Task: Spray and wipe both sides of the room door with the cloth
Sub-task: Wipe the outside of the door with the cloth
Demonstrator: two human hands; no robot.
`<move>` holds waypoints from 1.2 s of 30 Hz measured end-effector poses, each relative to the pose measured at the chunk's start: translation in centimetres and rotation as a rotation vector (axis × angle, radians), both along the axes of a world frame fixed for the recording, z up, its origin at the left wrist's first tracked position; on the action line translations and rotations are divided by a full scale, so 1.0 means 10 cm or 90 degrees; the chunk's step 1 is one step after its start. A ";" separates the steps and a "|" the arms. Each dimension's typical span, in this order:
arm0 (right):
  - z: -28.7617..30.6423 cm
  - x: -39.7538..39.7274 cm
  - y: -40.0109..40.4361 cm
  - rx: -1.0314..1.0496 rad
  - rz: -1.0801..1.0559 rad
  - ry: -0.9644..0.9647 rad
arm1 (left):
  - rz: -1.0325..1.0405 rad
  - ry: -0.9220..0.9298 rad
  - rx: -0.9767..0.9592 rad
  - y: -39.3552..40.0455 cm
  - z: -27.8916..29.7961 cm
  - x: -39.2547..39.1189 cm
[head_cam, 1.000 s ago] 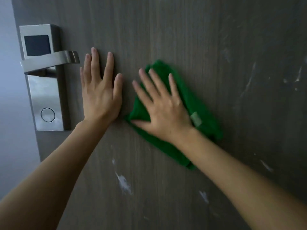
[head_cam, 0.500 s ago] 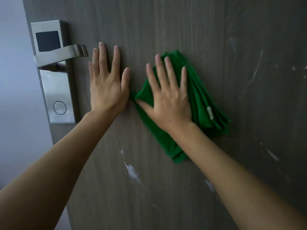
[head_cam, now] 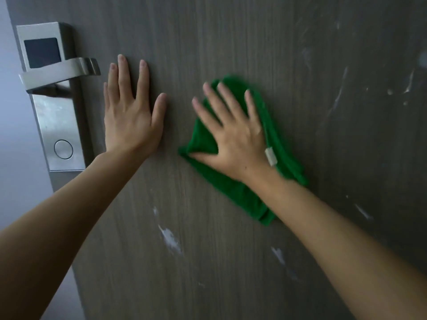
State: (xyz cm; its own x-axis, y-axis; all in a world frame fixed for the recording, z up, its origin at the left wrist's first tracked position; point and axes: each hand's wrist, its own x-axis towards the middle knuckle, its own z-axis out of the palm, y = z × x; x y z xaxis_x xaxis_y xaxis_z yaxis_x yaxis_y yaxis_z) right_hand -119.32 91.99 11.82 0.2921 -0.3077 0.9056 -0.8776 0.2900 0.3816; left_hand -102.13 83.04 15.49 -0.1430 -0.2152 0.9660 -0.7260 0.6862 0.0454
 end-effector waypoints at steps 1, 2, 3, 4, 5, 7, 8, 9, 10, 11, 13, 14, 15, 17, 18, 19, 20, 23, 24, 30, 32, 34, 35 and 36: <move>0.12 -0.01 0.02 -0.016 -0.018 -0.031 | 0.003 -0.002 0.002 0.00 0.00 0.00; 0.19 -0.01 0.03 -0.025 -0.029 -0.056 | 0.007 -0.005 0.002 0.00 -0.01 0.00; 0.20 0.01 0.03 -0.033 -0.038 -0.074 | 0.010 -0.006 0.000 0.00 -0.01 -0.01; 0.18 0.04 0.02 -0.042 -0.043 -0.085 | 0.011 -0.006 -0.001 0.00 -0.01 -0.01; 0.13 0.06 0.01 -0.052 -0.044 -0.095 | 0.012 -0.003 0.000 0.00 -0.01 -0.01; -0.04 0.11 -0.03 -0.061 -0.030 -0.102 | 0.013 0.002 0.003 0.01 -0.01 -0.02; -0.16 0.13 -0.05 -0.053 -0.016 -0.091 | 0.012 0.003 0.005 0.02 -0.01 -0.02; -0.29 0.14 -0.07 -0.034 0.001 -0.068 | 0.011 0.004 0.005 0.02 -0.01 -0.03; -0.44 0.15 -0.08 -0.007 0.022 -0.035 | 0.010 0.007 0.003 0.02 -0.01 -0.04; -0.59 0.15 -0.09 0.027 0.047 0.002 | 0.007 0.010 0.003 0.01 -0.01 -0.04; -0.80 0.12 -0.09 0.086 0.111 0.077 | 0.002 0.011 0.011 0.01 -0.01 -0.05; -0.82 0.08 -0.08 0.105 0.136 0.106 | 0.002 0.009 0.014 0.00 -0.02 -0.04; -0.78 0.03 -0.06 0.113 0.145 0.128 | 0.004 0.007 0.013 0.00 -0.02 -0.03; -0.54 -0.10 -0.01 0.095 0.114 0.142 | 0.007 0.002 0.006 0.00 -0.01 -0.02; -0.35 -0.15 0.02 0.069 0.080 0.135 | 0.007 0.000 0.006 0.00 -0.01 -0.02; -0.14 -0.19 0.06 0.045 0.042 0.119 | 0.009 -0.004 0.007 0.00 -0.01 -0.02; 0.09 -0.23 0.11 0.030 0.007 0.094 | 0.012 -0.006 0.009 0.00 0.00 -0.03; 0.71 -0.40 0.30 0.009 -0.068 -0.016 | 0.009 0.006 0.009 0.06 0.00 -0.09; 0.88 -0.48 0.38 -0.014 -0.076 -0.060 | 0.006 0.006 0.003 0.10 -0.01 -0.13; 1.11 -0.74 0.56 -0.186 -0.097 -0.239 | -0.061 -0.070 -0.074 0.44 -0.05 -0.62; 1.03 -0.69 0.54 -0.199 -0.085 -0.267 | -0.081 -0.068 -0.081 0.47 -0.05 -0.76; 0.81 -0.64 0.51 -0.196 -0.087 -0.273 | -0.079 -0.068 -0.082 0.45 -0.05 -0.84; 0.66 -0.62 0.49 -0.188 -0.088 -0.265 | -0.064 -0.069 -0.085 0.43 -0.06 -0.86; 0.48 -0.60 0.49 -0.177 -0.088 -0.255 | -0.048 -0.072 -0.090 0.41 -0.06 -0.87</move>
State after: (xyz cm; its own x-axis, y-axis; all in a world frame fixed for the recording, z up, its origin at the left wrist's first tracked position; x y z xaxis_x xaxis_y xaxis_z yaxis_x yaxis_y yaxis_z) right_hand -125.36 96.85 16.63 -0.1216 -0.0500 0.9913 -0.8854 0.4569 -0.0856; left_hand -110.85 87.13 14.87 -0.2624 -0.0625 0.9629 -0.6670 0.7329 -0.1342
